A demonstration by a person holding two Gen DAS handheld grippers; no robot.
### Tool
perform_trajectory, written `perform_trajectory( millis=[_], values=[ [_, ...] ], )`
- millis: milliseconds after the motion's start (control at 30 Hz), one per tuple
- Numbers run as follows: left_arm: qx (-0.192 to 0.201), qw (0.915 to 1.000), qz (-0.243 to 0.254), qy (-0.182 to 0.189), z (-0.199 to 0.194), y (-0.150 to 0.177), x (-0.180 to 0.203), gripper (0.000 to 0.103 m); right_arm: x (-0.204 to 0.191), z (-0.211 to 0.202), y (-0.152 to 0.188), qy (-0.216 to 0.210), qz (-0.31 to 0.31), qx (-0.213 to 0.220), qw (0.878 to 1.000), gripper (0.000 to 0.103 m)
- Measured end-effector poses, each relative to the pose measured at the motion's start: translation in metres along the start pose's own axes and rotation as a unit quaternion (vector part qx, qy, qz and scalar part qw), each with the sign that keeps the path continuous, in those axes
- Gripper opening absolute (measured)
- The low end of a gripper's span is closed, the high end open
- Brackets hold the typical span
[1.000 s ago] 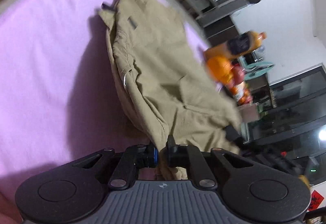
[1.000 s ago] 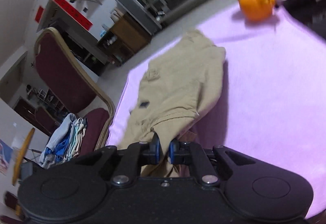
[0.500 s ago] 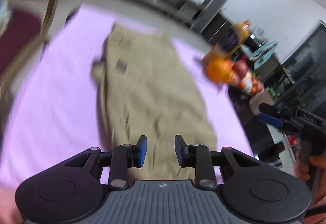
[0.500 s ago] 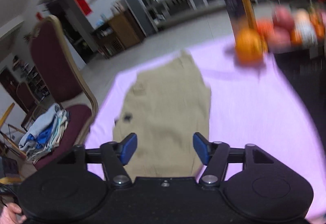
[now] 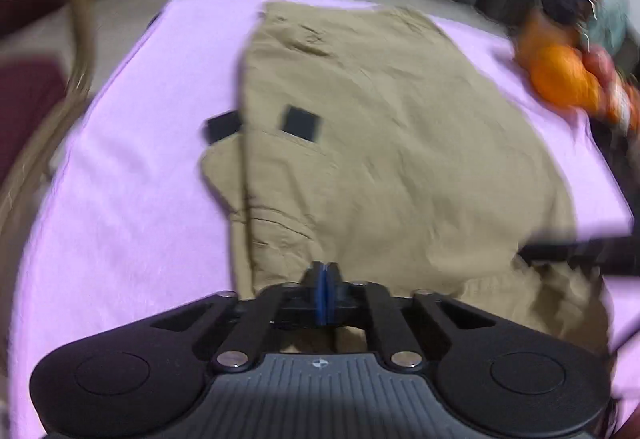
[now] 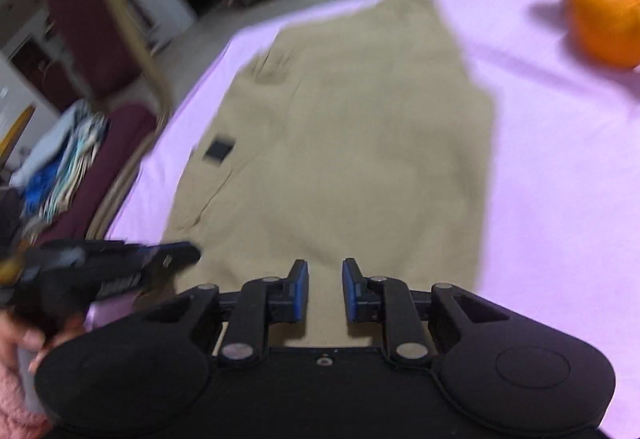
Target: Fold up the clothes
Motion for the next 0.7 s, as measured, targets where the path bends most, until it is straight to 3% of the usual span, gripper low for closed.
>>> perform_trajectory(
  millis=[100,167,267,367,500,600,633,700],
  values=[
    [0.007,1.0000,-0.003,-0.001,-0.009,0.002,-0.008,0.009,-0.006,0.006,0.004,-0.003,-0.018,-0.003,1.000,0.022],
    [0.025,0.9997,0.005,0.006,-0.022,0.002,-0.006,0.008,0.005,-0.003,-0.001,-0.013,0.024,0.011,1.000,0.022],
    [0.068,0.9957,0.035,0.052,-0.046,-0.003,0.014,0.008,0.027,-0.035,-0.013,-0.025,0.092,0.090,0.991,0.023],
    [0.075,0.9903,0.078,0.087,-0.044,-0.008,0.044,0.009,0.035,-0.038,-0.017,-0.091,0.142,0.124,0.978,0.022],
    [0.051,0.9883,0.115,0.087,-0.006,-0.010,0.075,0.009,0.013,0.003,-0.016,-0.197,0.156,0.085,0.964,0.022],
    [0.025,0.9935,0.096,0.056,0.028,-0.011,0.067,0.007,0.008,0.039,-0.011,-0.204,0.152,0.040,0.966,0.021],
    [0.024,0.9943,0.085,0.061,0.032,-0.012,0.064,0.007,0.014,0.046,-0.011,-0.208,0.165,0.040,0.963,0.011],
    [0.014,0.9954,0.069,0.065,0.034,-0.014,0.061,0.008,0.034,0.050,-0.014,-0.198,0.195,0.062,0.959,0.005]
  ],
)
Point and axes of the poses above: each gripper's, at about its wrist camera, not at the fingertips, and z roughly the way its jaws point, x to its right, y to its underside, the point moved 8 cm from there along z, roughly the way its jaws point, and after that the axes turned 14 degrees about -z, right-handed, at the moved point
